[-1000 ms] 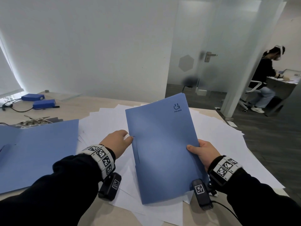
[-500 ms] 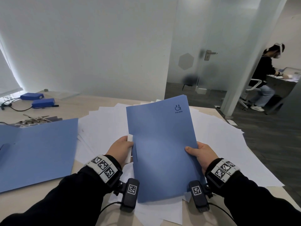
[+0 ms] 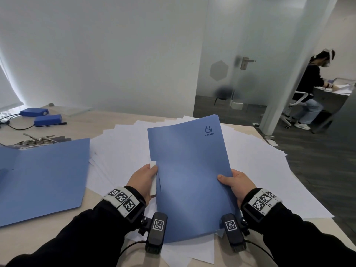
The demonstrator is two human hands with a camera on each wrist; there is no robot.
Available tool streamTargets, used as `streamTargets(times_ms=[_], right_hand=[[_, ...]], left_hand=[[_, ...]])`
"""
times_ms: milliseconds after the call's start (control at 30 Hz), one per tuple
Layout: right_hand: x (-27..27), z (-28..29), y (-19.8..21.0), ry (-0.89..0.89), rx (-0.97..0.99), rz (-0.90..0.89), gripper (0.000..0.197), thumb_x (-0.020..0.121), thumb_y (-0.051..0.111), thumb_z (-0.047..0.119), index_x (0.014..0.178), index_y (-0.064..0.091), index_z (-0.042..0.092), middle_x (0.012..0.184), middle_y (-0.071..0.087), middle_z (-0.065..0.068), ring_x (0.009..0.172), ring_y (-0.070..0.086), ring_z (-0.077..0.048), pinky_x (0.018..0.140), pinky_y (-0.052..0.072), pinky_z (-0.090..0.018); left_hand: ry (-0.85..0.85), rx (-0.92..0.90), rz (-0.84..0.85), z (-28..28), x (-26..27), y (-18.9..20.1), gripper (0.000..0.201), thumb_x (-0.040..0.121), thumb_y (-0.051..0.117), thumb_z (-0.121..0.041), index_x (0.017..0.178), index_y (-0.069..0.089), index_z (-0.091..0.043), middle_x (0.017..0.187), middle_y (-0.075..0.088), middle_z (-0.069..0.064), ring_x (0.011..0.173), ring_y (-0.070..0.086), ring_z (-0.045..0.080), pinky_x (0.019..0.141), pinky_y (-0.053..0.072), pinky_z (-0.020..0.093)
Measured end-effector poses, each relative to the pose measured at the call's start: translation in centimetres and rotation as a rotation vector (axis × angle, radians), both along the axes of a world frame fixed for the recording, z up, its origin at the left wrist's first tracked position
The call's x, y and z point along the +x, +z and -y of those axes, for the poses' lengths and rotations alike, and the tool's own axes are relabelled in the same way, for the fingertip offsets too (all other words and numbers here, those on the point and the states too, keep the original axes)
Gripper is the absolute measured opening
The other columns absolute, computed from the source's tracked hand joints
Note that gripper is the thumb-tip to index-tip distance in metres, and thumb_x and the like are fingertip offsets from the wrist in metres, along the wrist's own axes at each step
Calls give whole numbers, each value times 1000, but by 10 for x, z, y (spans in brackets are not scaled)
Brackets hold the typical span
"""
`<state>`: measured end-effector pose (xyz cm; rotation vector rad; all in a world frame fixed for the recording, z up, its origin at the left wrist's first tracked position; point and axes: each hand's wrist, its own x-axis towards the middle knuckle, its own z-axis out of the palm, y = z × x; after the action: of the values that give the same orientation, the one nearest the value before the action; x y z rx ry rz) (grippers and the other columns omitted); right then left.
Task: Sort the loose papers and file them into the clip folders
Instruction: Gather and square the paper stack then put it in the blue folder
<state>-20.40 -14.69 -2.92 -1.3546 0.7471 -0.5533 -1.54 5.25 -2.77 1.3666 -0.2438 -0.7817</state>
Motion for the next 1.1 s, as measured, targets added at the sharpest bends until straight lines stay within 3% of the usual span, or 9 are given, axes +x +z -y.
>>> streamTargets(times_ms=[67, 233, 433, 600, 733, 833, 900, 1000, 1100], right_hand=[[1, -2, 0, 2, 6, 1, 19, 89, 58, -4, 102, 69, 4, 93, 74, -16, 76, 69, -31, 72, 56, -37], [6, -7, -3, 3, 5, -1, 19, 90, 58, -4, 102, 69, 5, 94, 74, -16, 77, 69, -31, 76, 56, -40], [4, -7, -2, 3, 33, 3, 19, 90, 57, -4, 103, 68, 2, 92, 74, -17, 75, 68, -31, 73, 56, -39], [6, -8, 4, -9, 95, 50, 19, 92, 57, 0, 108, 67, 2, 99, 73, -21, 81, 68, -34, 79, 56, -46], [11, -17, 12, 47, 116, 93, 23, 94, 57, 9, 115, 65, 3, 105, 72, -20, 88, 69, -35, 84, 55, -48], [14, -29, 17, 137, 180, 123, 27, 92, 63, 20, 114, 65, 6, 108, 72, -20, 92, 68, -35, 89, 54, -51], [16, -37, 19, 216, 178, 76, 39, 79, 71, 22, 116, 65, 11, 109, 72, -17, 92, 68, -35, 81, 57, -49], [18, -55, 20, 295, 44, -150, 49, 67, 67, 30, 116, 63, 26, 100, 72, -6, 82, 65, -28, 52, 51, -31], [27, -67, 19, 287, -4, -161, 44, 70, 65, 27, 114, 62, 28, 91, 69, -5, 71, 58, -24, 46, 37, -23]], left_hand=[[15, -38, -28, 2, 1, -3, 36, 83, 65, -29, 109, 62, -2, 113, 67, 20, 98, 67, 33, 71, 57, 44], [64, -74, -40, 5, 1, -6, 28, 92, 60, -18, 114, 61, -1, 115, 68, 21, 105, 68, 40, 89, 50, 67], [-4, -99, -46, 1, 0, -5, 27, 93, 53, 0, 119, 60, -4, 117, 70, 18, 105, 68, 37, 90, 55, 50], [-207, -20, 91, -13, -15, -1, 19, 97, 57, -10, 115, 61, -13, 105, 75, 9, 83, 74, 23, 63, 60, 33], [-110, -25, 207, -24, -11, -3, 23, 97, 59, -13, 120, 60, -9, 106, 75, 13, 94, 73, 33, 82, 59, 47], [31, -18, 311, -31, -3, -5, 35, 81, 65, -32, 111, 63, -14, 100, 76, 9, 92, 73, 32, 88, 56, 55], [118, -3, 374, -37, 1, -6, 26, 83, 64, -33, 104, 63, -19, 96, 76, 5, 89, 72, 28, 88, 56, 52], [207, 31, 425, -52, 7, -3, 9, 93, 62, -26, 99, 62, -20, 95, 73, 3, 90, 70, 25, 88, 56, 47], [220, 63, 402, -71, 10, 1, 30, 84, 67, -42, 105, 65, -20, 99, 75, 2, 93, 71, 26, 89, 56, 48]])
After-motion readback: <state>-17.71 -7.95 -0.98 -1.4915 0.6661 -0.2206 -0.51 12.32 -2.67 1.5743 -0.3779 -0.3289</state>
